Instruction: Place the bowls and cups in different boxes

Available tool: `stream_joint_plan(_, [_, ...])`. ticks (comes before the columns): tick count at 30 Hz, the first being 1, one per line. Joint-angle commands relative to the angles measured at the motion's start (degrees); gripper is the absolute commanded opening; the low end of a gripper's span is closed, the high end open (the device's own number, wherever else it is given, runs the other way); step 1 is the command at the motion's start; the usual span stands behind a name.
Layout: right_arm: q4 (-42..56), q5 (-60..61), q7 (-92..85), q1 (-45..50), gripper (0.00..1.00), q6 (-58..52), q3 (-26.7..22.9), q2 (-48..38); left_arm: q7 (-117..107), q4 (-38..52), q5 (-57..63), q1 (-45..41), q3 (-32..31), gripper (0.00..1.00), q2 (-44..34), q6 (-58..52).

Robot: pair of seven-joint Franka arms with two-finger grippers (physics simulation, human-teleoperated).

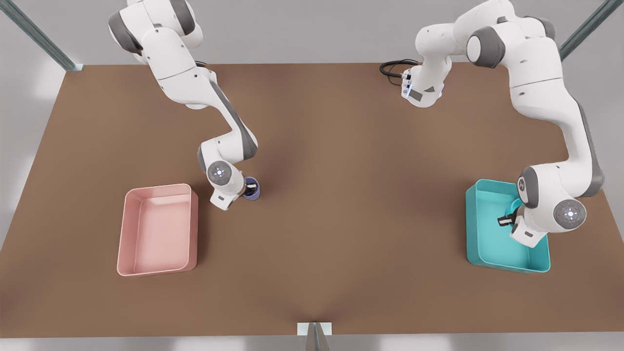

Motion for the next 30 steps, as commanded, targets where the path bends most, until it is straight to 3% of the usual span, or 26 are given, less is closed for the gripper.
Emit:
stream_joint_plan(1, [1.0,-1.0,4.6,0.3,0.21,-2.0,-0.1,0.1,6.2,0.1,-0.7,0.5,0.0,0.21,2.4,5.8])
stream_joint_plan(4, [2.6,-1.1,4.6,-0.1,0.21,-3.6,-0.1,-0.2,6.3,-0.4,-0.7,1.7,0.1,0.21,5.2,9.3])
stream_joint_plan(7, [14.2,-1.7,-1.1,-4.4,0.21,-13.9,-0.6,-0.6,6.2,-0.5,-0.7,2.4,0.1,0.21,7.2,10.8])
stream_joint_plan(9, [20.2,-2.6,-11.0,-9.9,0.21,-13.9,-0.8,-0.1,6.3,-0.5,-0.7,2.4,0.1,0.31,8.0,11.0])
stream_joint_plan(10, [23.2,-3.7,-18.3,-12.5,0.21,-13.9,-0.8,0.0,6.3,-0.4,-0.6,2.4,0.1,0.48,8.2,11.3])
stream_joint_plan(11, [24.9,-5.6,-23.5,-15.0,0.21,-13.9,-0.8,0.0,6.3,-0.4,-0.6,2.4,0.1,0.74,8.2,11.7])
stream_joint_plan(13, [26.0,-10.0,-28.1,-18.8,0.21,-13.9,-0.8,0.0,6.5,-0.3,-0.6,2.5,0.1,1.00,7.7,11.6])
stream_joint_plan(17, [26.1,-9.1,-35.6,-26.6,0.21,-13.3,-0.7,2.3,6.3,0.0,-1.0,-1.0,-2.1,1.00,-8.8,-8.7])
stream_joint_plan(19, [27.6,-6.6,-36.7,-29.2,0.21,-13.1,-0.6,7.0,6.3,0.0,-9.5,-4.9,-3.5,1.00,-17.8,-18.4])
stream_joint_plan(21, [28.2,-6.1,-36.7,-30.7,0.21,-10.7,-0.6,10.2,6.5,0.2,-10.6,-5.9,-5.8,1.00,-22.2,-26.6])
stream_joint_plan(23, [28.2,-5.7,-36.7,-30.9,0.21,-7.5,-0.7,13.4,6.7,3.2,-10.6,-7.1,-9.4,1.00,-24.0,-31.2])
stream_joint_plan(28, [28.0,-5.3,-36.0,-30.9,0.21,-4.7,-0.4,15.6,6.8,4.8,-10.8,-7.7,-10.1,1.00,-22.1,-31.8])
stream_joint_plan(29, [27.9,-5.3,-36.0,-30.9,0.72,-4.7,-0.4,15.6,6.8,4.8,-10.9,-7.9,-10.8,1.00,-22.2,-32.1])
stream_joint_plan(30, [27.8,-5.3,-36.3,-30.9,1.00,-4.7,-0.3,15.5,6.8,4.8,-10.6,-7.9,-12.1,1.00,-22.3,-31.9])
